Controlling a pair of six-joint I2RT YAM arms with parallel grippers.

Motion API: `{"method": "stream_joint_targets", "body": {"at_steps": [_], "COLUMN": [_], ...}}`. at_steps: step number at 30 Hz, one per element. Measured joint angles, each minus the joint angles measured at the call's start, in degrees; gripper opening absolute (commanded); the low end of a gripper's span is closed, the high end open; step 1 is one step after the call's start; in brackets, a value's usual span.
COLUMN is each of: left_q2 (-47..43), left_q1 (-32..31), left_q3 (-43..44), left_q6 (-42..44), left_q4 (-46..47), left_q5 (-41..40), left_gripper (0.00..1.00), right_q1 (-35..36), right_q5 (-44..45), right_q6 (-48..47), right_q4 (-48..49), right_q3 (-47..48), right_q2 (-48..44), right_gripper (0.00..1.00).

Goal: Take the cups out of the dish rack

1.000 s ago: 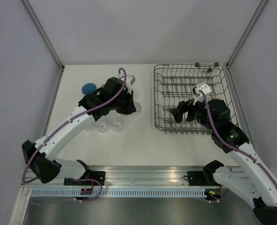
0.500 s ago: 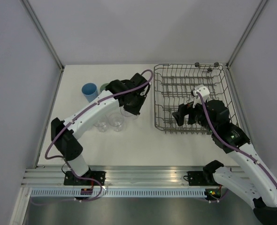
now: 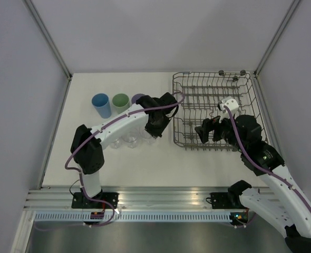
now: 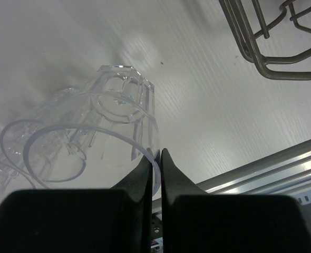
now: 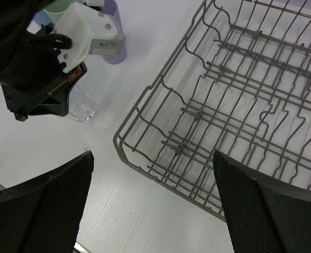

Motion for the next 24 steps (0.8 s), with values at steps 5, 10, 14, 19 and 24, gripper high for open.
{"method": "stream_joint_targets", "body": {"at_steps": [5,10,14,19,24], "left_q2": [2.3,4.6,5.3,5.9,6.5], "left_q1": [0.0,0.0,0.0,0.0,0.0], "left_q3": [-2.9,-3.4,-3.4,-3.4,-3.8], "left_q6": [0.3,1.1,1.5,1.8,2.0], "left_q4": [2.3,4.0,5.0,5.9,6.2], "left_q5": [0.8,0.8,0.7,0.5,0.2], "left_gripper": [0.02,0.03,0.05,0.07,0.08], "right_q1": [0.0,0.3,0.7,1.2,1.5], "right_q5": [-0.3,-0.5,-0.6,-0.6,-0.6], "right_q6": [-0.1,-0.1,-0.1,-0.4,-0.5], "right_q4": [-0.2,-0.2,-0.3,-0.6,-0.7], "right_q3": [0.0,0.0,0.0,0.0,0.0], "right_q2": [-0.3,-0.8,-1.0,-1.3,-1.3], "right_gripper": [0.98,0.98,0.98,0.98,0.98]}}
